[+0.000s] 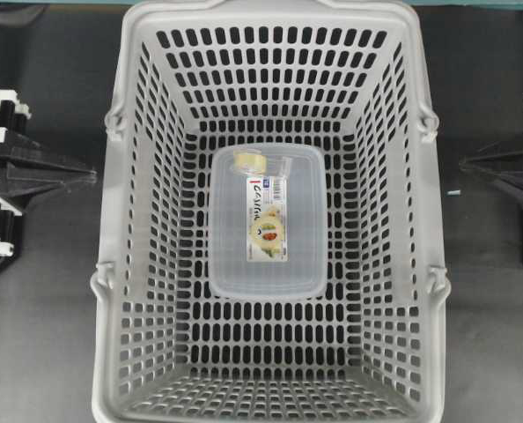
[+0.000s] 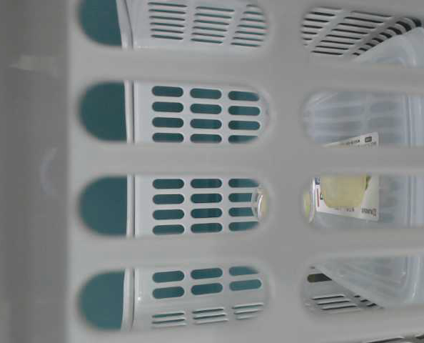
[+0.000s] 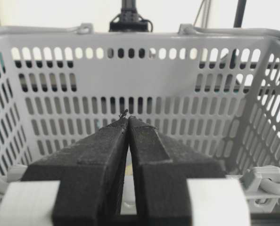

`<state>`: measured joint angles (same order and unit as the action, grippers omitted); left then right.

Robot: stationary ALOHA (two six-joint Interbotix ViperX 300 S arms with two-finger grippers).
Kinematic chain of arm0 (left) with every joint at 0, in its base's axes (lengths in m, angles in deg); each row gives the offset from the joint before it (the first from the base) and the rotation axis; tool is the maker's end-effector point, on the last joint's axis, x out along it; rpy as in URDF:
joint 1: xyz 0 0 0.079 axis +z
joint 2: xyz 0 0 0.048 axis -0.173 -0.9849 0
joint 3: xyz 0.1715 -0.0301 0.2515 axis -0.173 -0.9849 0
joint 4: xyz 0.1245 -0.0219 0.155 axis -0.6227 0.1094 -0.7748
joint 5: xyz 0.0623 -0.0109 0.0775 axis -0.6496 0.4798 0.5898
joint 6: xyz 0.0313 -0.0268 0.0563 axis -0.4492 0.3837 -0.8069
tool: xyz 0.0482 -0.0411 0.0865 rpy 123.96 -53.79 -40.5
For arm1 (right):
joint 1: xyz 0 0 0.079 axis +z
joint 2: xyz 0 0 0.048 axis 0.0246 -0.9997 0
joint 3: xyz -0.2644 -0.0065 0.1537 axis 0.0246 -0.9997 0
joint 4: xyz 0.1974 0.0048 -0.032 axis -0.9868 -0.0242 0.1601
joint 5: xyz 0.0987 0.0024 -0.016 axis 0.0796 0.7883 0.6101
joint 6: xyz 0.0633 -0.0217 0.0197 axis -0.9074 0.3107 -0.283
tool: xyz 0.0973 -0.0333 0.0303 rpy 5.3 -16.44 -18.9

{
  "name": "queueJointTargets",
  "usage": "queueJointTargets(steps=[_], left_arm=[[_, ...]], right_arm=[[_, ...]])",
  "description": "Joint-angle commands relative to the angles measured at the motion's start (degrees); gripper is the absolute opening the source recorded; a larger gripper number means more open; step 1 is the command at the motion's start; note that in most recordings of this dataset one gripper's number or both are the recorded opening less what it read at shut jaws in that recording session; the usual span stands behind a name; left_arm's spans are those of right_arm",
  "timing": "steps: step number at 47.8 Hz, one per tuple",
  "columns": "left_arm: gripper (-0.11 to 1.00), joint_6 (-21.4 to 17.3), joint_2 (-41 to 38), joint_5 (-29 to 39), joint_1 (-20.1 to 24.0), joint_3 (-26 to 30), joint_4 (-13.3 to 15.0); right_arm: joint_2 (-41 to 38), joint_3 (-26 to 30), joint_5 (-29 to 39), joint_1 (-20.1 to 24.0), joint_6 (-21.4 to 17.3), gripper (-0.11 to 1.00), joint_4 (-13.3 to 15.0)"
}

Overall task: Pick up the cellophane tape from the shopping basket with the left arm.
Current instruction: 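Move the left gripper from rest toward the basket interior, then lower the open left gripper over the clear tape roll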

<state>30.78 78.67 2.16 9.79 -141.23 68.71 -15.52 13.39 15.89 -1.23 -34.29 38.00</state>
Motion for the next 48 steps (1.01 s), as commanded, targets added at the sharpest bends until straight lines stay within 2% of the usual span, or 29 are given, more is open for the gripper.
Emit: queueJointTargets(steps=[1,4,7,12,19,32,36,40,48], left_arm=[[0.06,0.88,-0.97,3.87,-0.09,3.96,-2.37],[0.02,1.32,-1.58,8.7,-0.09,6.42,-2.37],[0.0,1.93,-2.55,14.68,-0.09,9.84,-2.37],[0.0,2.72,-4.57,22.15,-0.09,15.03,-2.37],[0.0,3.08,-8.96,30.5,-0.35,22.76,-2.46],[0.0,2.81,-20.57,43.07,-1.14,34.89,-2.37],[0.0,2.37,-24.26,46.05,-1.58,37.88,-2.46],[0.0,2.29,-27.77,48.6,-1.67,40.52,-2.37],[0.0,2.29,-34.72,55.02,-1.32,46.58,-2.37]], right_arm=[[-0.7,0.35,-0.09,-0.35,-0.18,0.01,-0.26],[-0.7,0.53,1.49,-0.26,-0.7,0.06,-0.44],[-0.7,0.97,3.87,-0.26,-1.58,0.0,-0.53],[-0.53,2.11,7.38,-0.18,-3.52,0.0,-0.53],[-0.18,2.9,10.11,-0.09,-5.19,0.0,-0.53],[-0.18,2.9,10.72,0.35,-5.01,0.03,-0.53],[-0.18,2.81,10.9,0.44,-4.92,0.12,-0.44],[-0.18,2.81,11.43,0.44,-4.92,0.25,-0.53],[-0.18,2.9,11.95,0.44,-4.92,0.63,-0.44]])
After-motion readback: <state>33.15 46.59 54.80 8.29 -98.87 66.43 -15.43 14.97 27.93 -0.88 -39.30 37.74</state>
